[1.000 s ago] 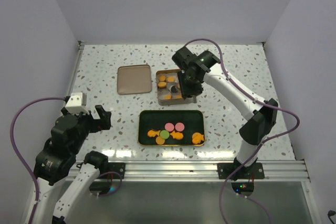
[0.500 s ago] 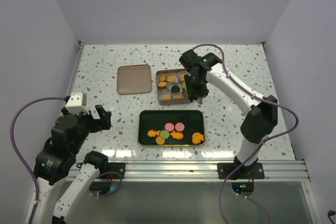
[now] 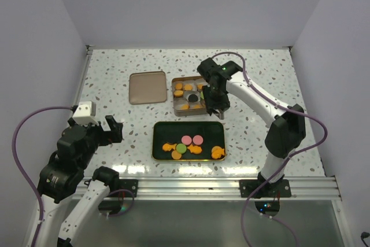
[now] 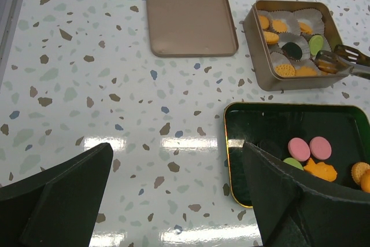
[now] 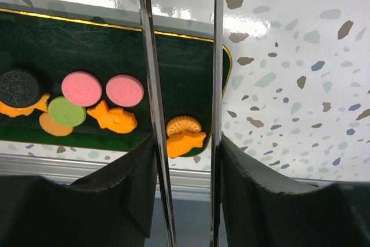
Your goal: Pack the cookies
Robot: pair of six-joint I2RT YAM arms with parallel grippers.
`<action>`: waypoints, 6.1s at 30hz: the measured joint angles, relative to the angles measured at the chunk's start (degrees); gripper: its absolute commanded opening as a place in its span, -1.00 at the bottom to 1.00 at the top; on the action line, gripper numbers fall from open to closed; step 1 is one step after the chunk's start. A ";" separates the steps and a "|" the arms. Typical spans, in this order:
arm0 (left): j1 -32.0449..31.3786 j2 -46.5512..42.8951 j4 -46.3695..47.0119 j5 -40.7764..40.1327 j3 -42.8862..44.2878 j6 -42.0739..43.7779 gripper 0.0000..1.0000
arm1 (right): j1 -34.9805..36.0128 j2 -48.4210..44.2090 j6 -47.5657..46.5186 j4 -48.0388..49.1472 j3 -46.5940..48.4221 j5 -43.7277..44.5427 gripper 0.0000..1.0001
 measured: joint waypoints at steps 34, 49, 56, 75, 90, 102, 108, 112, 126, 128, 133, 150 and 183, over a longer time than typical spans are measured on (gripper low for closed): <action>-0.02 -0.59 0.02 0.87 -0.20 0.72 1.00 | -16.39 -13.75 -1.29 6.27 -16.74 6.12 -0.10; -0.02 -0.61 0.02 1.11 -0.20 0.98 1.00 | -19.65 -17.14 2.01 20.90 -37.79 -0.50 -0.10; -0.02 -0.92 0.02 1.09 -0.20 0.96 1.00 | -19.65 -15.08 4.15 25.38 -42.36 -3.19 -0.06; -0.02 -1.11 0.02 1.07 -0.20 0.96 1.00 | -19.58 -10.47 5.42 28.98 -44.61 -4.92 0.71; -0.02 2.51 0.00 0.39 -0.20 0.92 1.00 | -19.67 -22.62 2.60 20.26 -29.59 -2.78 0.97; -0.02 14.34 0.94 -0.59 1.22 -1.31 1.00 | -16.31 -43.23 3.39 28.83 -28.70 -21.44 0.97; -0.02 21.27 5.64 -3.32 3.45 -3.72 1.00 | -14.49 -47.82 4.63 27.61 -31.67 -23.21 0.97; -0.04 32.04 10.75 -6.97 6.47 -4.07 1.00 | -14.49 -52.61 5.38 25.35 -31.87 -23.19 0.97; 13.05 69.96 25.75 -5.25 15.82 0.22 0.68 | -14.47 -54.51 4.48 14.97 -25.44 -21.16 0.97; 15.45 73.13 27.47 -4.79 16.83 1.49 0.60 | -14.47 -54.53 4.07 13.18 -23.41 -20.13 0.97; 15.69 81.13 29.86 -1.90 19.26 3.65 0.57 | -14.38 -56.11 3.91 9.73 -21.84 -17.35 0.97; 15.45 96.54 30.82 1.18 29.42 2.97 -0.61 | -14.32 -48.28 1.62 9.14 -21.92 -15.82 0.97; 15.39 48.00 49.37 -4.24 14.25 4.26 -1.00 | -13.86 -26.08 38.62 44.65 -13.92 -41.64 0.97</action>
